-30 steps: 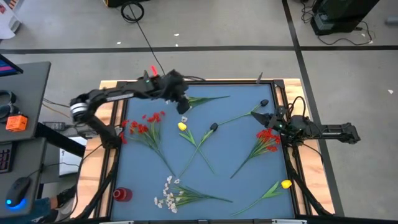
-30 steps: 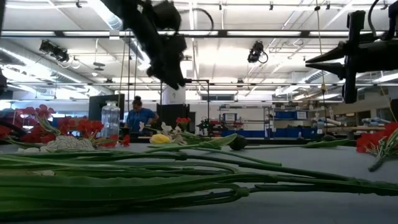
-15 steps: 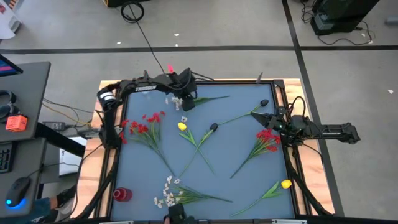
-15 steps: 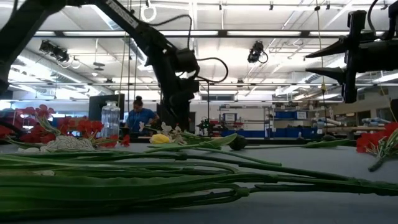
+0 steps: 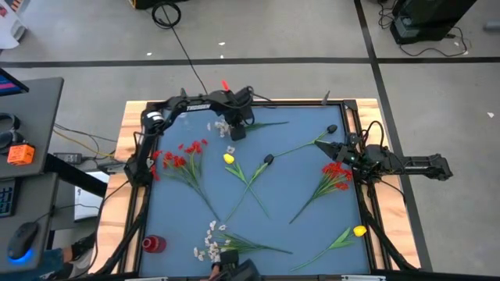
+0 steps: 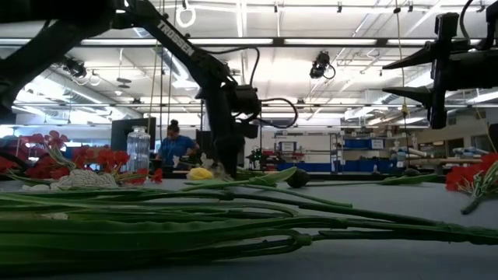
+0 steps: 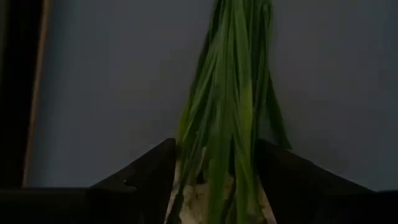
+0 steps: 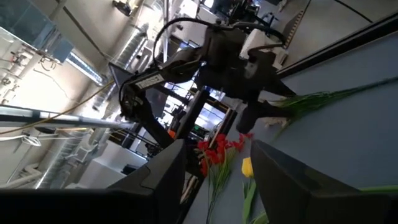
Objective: Sort flowers into vase by color
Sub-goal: Put the top white flowers into the transparent vase
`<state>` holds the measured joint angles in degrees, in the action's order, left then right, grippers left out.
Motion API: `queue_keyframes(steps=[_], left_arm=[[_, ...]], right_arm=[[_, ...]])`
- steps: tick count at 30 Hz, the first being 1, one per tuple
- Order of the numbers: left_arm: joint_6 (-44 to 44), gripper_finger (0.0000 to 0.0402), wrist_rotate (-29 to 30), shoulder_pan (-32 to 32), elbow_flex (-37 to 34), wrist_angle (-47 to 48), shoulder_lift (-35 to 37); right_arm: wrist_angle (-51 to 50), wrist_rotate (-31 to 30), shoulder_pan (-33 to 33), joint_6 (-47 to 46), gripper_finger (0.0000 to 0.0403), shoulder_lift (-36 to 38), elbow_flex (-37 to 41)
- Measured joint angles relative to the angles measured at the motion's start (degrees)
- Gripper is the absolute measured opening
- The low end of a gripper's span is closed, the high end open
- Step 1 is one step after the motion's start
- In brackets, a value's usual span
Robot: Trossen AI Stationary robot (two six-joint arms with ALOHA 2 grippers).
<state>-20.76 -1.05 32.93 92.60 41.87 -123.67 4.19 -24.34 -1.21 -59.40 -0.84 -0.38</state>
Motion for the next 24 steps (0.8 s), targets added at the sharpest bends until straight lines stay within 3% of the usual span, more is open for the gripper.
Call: queue_keyframes(steps=[7, 14, 18, 24], left_arm=[[-5.5, 0.0136, 0.3, -0.3, 0.3, 0.6, -0.9], [-11.8, 0.003, 12.3, -2.8, 0.0, 2.1, 0.1], [-17.5, 0.0014, 19.2, -4.7, -0.1, 2.9, 2.4], [-23.6, 0.002, 21.0, -8.2, -0.1, 4.7, 9.0]], right_arm=[[0.0, 2.1, 0.0, 0.0, 0.0182, 0.0, 0.0], [0.0, 1.1, 0.0, -0.6, 0.0167, 0.0, 0.0], [-0.1, -0.1, 0.0, -0.5, 0.0167, 0.0, 0.0], [0.0, 0.3, 0.0, 0.9, 0.0166, 0.0, 0.0]])
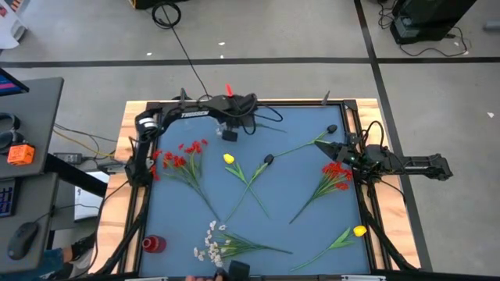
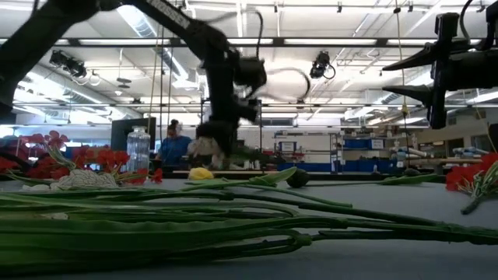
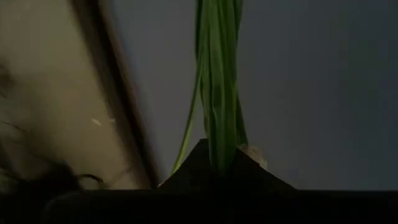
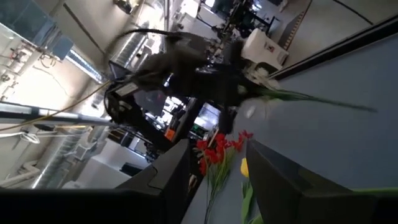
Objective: Sort flowers into vase by color
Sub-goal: Put the top white flowers into the transparent vase
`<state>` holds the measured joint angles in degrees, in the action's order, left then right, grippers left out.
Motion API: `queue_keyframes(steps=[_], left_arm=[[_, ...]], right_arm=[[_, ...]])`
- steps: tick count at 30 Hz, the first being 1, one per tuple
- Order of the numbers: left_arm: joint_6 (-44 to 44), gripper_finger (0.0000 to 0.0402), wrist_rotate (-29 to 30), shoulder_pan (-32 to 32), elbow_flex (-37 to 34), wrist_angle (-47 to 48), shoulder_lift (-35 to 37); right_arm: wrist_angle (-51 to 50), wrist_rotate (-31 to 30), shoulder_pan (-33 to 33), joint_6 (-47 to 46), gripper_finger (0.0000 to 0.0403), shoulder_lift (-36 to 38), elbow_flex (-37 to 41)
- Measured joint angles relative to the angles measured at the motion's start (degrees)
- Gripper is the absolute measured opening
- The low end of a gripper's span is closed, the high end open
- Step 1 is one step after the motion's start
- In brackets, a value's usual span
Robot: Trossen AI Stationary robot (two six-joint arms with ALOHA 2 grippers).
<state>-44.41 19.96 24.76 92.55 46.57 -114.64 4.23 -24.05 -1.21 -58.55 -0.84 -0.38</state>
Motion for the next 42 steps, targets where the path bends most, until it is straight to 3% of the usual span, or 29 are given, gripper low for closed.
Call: queue_keyframes(steps=[8, 14, 23, 29, 35, 42], left_arm=[[-21.1, 0.0018, -0.1, -9.0, 0.0, -0.3, 12.8], [-32.9, 0.0021, -0.1, -16.2, 0.0, -0.7, 17.8], [-42.9, 0.0022, 2.5, -24.8, 0.0, -10.4, 19.1], [-47.1, 0.0023, 4.4, -27.3, 0.0, -12.9, 19.2], [-48.5, 0.0023, 4.9, -27.7, 0.0, -15.2, 19.2], [-49.7, 0.0023, 5.9, -28.0, 0.0, -16.0, 19.2]], right_arm=[[3.4, 2.8, 0.0, 1.7, 0.0166, -2.2, -1.9], [5.6, 7.3, 0.0, 1.7, 0.018, -11.3, -7.1], [13.4, 21.2, 0.0, 0.6, 0.023, -37.8, -19.3], [17.6, 31.4, 1.2, 2.5, 0.0239, -53.5, -28.9], [17.7, 34.4, 1.6, 3.9, 0.0238, -62.8, -33.6], [23.6, 36.2, 1.7, 3.6, 0.0219, -67.5, -34.2]])
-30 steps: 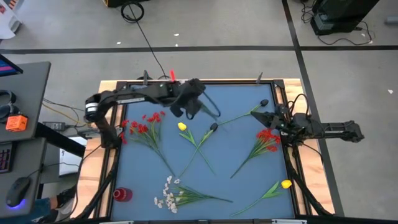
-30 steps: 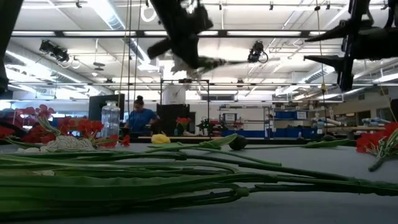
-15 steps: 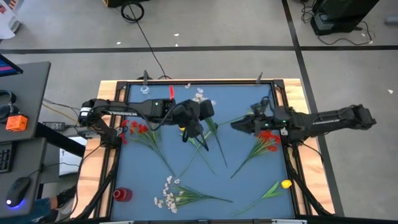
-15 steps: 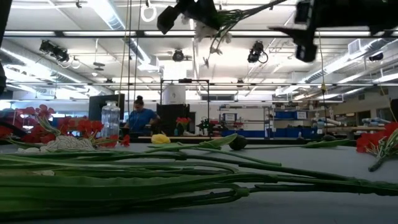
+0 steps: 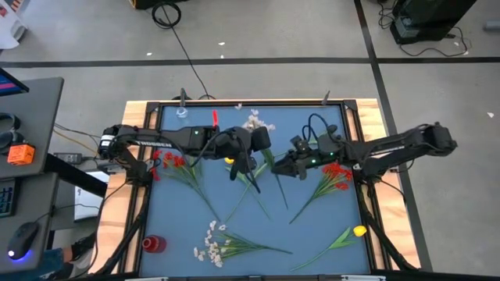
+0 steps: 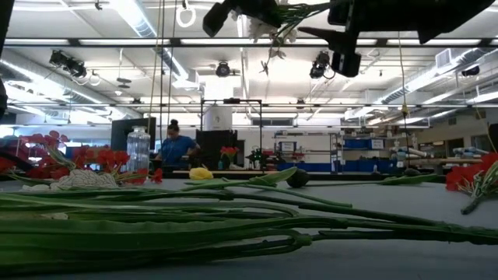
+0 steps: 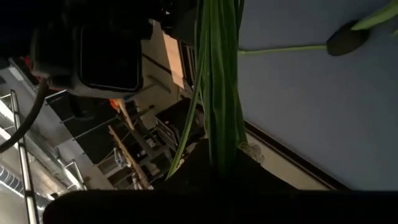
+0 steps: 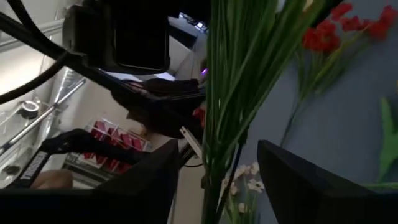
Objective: Sort flowers into vase by color
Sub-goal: Put the top white flowers into the transparent vase
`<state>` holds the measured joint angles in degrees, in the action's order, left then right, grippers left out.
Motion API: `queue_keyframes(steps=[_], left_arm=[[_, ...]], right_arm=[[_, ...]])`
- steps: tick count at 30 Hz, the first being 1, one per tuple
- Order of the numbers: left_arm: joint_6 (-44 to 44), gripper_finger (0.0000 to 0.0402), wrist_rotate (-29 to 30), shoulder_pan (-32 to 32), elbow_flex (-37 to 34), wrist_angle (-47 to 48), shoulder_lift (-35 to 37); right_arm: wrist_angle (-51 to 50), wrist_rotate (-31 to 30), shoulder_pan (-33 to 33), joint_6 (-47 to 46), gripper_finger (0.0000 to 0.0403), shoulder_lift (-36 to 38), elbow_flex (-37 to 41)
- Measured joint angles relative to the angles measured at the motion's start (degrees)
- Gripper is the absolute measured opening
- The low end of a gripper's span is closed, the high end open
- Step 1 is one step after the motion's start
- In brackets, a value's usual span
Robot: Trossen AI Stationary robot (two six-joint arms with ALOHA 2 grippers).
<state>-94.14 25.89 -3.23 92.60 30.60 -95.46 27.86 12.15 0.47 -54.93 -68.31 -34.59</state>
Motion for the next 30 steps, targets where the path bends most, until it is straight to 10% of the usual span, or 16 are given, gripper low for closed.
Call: queue_keyframes(steps=[10, 22, 30], left_arm=[[8.0, 0.004, -0.2, 0.0, 0.0, -1.9, 0.0], [65.2, 0.027, 0.1, 0.5, 0.0, 1.6, 3.6], [94.4, 0.0362, -9.8, 5.4, 0.0, 9.5, 11.1]], right_arm=[[2.8, 3.0, 1.3, 2.2, 0.002, -4.2, 0.0], [0.8, -22.4, 4.1, 12.3, 0.0018, -1.8, 0.1], [0.0, -39.3, 4.7, 22.1, 0.0017, 2.9, 0.1]])
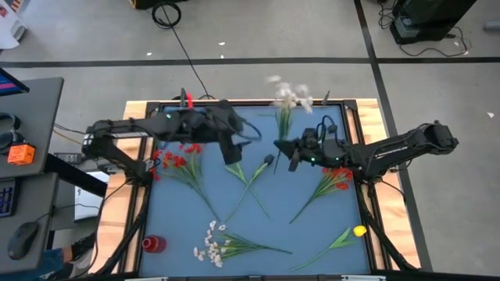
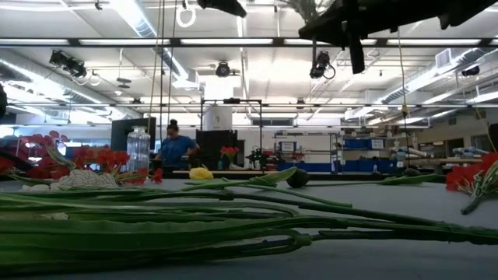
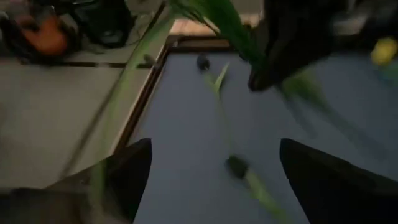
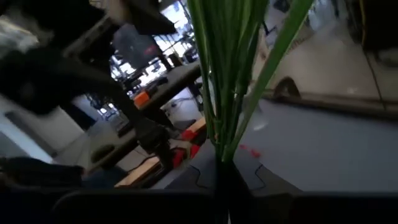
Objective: Sort flowers into vase by color
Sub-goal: Put the top white flowers into the transparent vase
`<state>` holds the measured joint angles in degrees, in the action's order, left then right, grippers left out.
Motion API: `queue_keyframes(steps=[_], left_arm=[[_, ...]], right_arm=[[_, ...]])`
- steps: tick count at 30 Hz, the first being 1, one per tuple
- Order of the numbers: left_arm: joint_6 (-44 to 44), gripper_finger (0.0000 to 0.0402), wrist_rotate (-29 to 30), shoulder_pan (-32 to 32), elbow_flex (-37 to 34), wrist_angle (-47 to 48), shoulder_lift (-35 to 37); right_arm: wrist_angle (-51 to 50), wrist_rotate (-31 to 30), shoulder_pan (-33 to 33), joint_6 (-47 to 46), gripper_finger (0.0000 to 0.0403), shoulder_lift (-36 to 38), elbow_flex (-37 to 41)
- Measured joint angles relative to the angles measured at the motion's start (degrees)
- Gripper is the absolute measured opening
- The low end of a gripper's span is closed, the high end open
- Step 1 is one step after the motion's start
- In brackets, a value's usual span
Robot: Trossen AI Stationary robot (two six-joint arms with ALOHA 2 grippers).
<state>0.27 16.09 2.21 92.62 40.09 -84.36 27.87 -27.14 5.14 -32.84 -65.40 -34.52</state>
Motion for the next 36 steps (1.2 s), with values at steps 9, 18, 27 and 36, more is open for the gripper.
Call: queue_keyframes(steps=[9, 18, 27, 36], left_arm=[[9.1, 0.0358, -18.9, 4.2, 0.0, -13.6, -2.7], [11.8, 0.034, -24.6, 4.0, 0.0, -29.2, -9.5], [12.9, 0.0224, -26.9, 4.4, 0.0, -35.5, -12.5], [10.8, 0.0101, -26.4, 5.1, 0.0, -36.7, -14.0]], right_arm=[[5.0, 1.2, 0.0, 15.9, 0.0017, 0.5, 0.0], [6.3, 4.0, 0.6, 22.2, 0.0017, 0.8, 0.0], [6.0, 3.4, 0.9, 24.0, 0.0017, 0.8, 0.0], [5.6, 4.3, 0.9, 24.3, 0.0017, 0.8, 0.0]])
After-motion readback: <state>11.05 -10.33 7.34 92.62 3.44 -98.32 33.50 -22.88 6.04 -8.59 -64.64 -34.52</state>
